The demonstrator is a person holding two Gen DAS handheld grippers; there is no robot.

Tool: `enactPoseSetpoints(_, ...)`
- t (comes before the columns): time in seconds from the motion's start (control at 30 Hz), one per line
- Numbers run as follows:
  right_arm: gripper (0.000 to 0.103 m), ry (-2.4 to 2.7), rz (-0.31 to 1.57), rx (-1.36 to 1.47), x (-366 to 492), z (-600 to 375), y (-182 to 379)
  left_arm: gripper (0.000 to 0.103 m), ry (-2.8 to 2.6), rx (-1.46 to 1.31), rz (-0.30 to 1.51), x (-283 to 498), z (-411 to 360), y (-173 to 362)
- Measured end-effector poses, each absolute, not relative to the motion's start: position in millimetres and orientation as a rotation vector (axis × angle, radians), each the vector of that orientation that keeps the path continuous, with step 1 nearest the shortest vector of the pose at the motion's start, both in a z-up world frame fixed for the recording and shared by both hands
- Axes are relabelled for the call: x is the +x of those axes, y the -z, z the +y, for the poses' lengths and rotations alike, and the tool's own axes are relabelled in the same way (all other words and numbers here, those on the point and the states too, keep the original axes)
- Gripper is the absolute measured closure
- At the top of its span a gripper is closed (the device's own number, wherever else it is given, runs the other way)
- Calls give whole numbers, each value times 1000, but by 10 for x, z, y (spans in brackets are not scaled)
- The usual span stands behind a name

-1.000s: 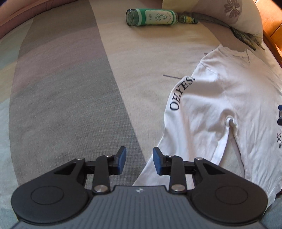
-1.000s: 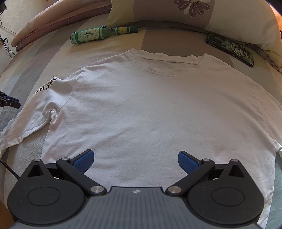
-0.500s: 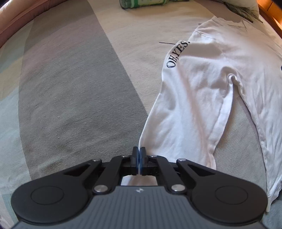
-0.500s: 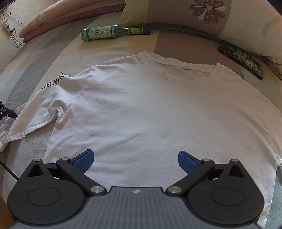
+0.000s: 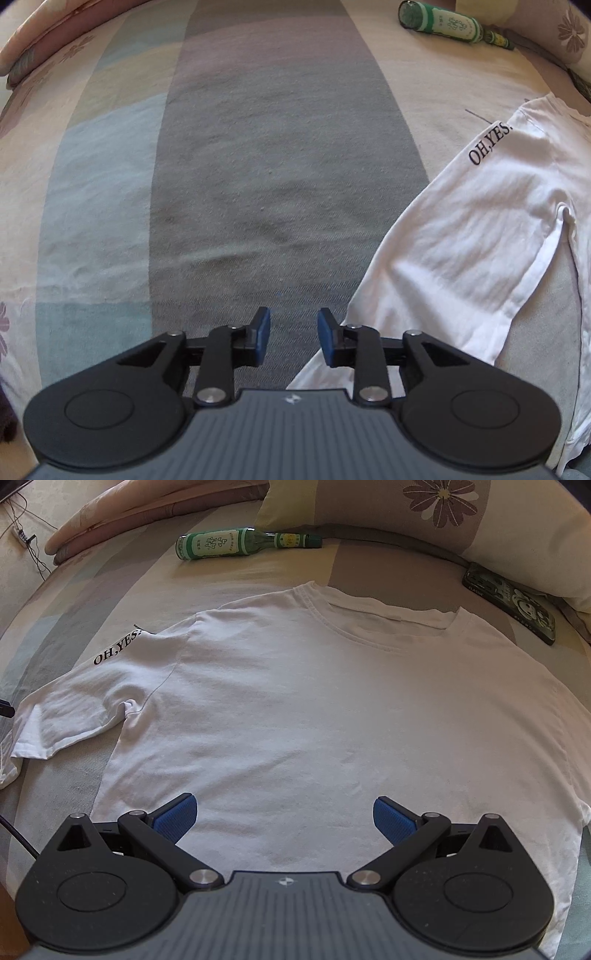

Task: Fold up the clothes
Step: 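Pinch the sleeve edge with the left gripper and pull it outward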

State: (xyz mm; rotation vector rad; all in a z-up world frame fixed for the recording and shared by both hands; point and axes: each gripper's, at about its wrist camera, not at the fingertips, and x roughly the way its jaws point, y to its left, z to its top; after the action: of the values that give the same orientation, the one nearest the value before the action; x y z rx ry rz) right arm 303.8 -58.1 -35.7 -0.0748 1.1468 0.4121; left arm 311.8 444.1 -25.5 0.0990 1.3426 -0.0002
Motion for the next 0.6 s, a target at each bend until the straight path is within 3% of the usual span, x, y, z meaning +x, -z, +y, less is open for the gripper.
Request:
enactPoseSetpoints(0.17, 0, -413, 1147, -87, 3057, -587, 361, 54, -45, 75, 1401, 2825, 4554, 365)
enactPoseSetpoints(0.3, 0, -409, 1157, -72, 3081, -585, 370, 55, -55, 28, 1437, 2769, 4603, 494)
enactPoseSetpoints(0.33, 0, -414, 1155, -76, 3080, -573, 366, 61, -49, 18, 1440, 2771, 4592, 486)
enactPoseSetpoints(0.37, 0, -419, 1153, -80, 3080, -560, 363, 77, -40, 10, 1443, 2772, 4576, 478)
enactPoseSetpoints(0.4, 0, -426, 1153, -89, 3078, -541, 365, 88, -11, 19, 1446, 2769, 4529, 465)
enactPoseSetpoints(0.43, 0, -433, 1153, -97, 3077, -522, 367, 93, 11, 52, 1447, 2762, 4464, 452)
enactPoseSetpoints(0.6, 0, -469, 1142, -112, 3068, -432, 321, 95, -41, 94, 1426, 2759, 4491, 324)
